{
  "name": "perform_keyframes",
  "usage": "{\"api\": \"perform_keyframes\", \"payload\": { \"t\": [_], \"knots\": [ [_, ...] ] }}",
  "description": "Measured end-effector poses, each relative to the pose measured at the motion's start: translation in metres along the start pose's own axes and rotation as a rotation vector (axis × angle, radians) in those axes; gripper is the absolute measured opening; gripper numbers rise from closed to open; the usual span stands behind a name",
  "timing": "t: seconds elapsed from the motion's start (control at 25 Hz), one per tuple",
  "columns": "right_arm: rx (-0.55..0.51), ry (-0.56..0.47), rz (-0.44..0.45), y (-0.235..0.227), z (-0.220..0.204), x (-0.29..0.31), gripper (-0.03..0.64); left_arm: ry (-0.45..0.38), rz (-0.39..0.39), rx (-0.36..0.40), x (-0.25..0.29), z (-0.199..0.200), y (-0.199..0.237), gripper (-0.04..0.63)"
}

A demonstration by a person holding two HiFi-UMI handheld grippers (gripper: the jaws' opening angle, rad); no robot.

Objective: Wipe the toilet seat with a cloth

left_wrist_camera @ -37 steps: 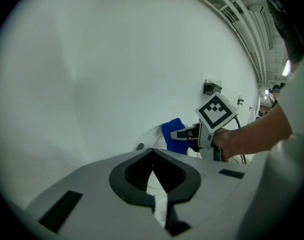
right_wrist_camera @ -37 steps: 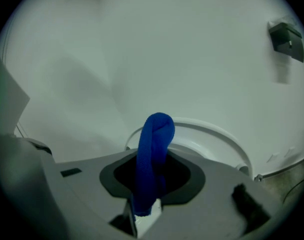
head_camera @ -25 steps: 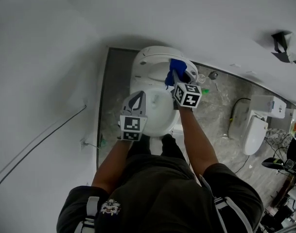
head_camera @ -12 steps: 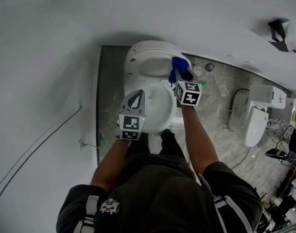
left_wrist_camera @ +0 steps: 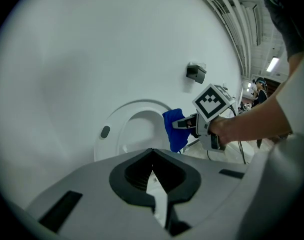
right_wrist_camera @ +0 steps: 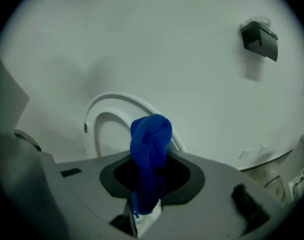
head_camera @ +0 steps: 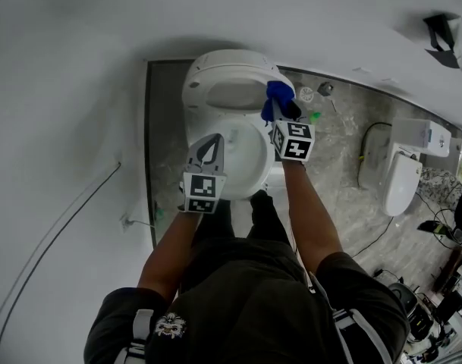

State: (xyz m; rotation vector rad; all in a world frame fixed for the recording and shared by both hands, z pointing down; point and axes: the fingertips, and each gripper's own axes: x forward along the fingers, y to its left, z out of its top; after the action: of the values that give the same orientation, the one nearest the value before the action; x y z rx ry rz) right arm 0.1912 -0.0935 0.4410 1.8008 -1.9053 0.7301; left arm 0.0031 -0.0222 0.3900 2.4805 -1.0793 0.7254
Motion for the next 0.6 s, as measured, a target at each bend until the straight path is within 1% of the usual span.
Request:
{"api": "perform_keyframes", "payload": {
  "t": [0.12, 0.4, 0.6],
  "knots": [
    [-0.004, 0.025, -0.011, -0.004, -0.016, 0.002, 0.097, 0.022, 0.000, -0.009, 0.007, -0.011, 0.002, 0.009],
    [0.048, 0.078, -0.048, -0.021, -0.052, 0.016, 0.097, 0.052, -0.007, -0.018, 0.015, -0.034, 0.004, 0.009],
    [0.050, 0.131, -0.080, -0.032, -0.083, 0.024, 0.097, 0.071, -0.008, -0.023, 0.020, -0.049, 0.007, 0.009]
  ]
}}
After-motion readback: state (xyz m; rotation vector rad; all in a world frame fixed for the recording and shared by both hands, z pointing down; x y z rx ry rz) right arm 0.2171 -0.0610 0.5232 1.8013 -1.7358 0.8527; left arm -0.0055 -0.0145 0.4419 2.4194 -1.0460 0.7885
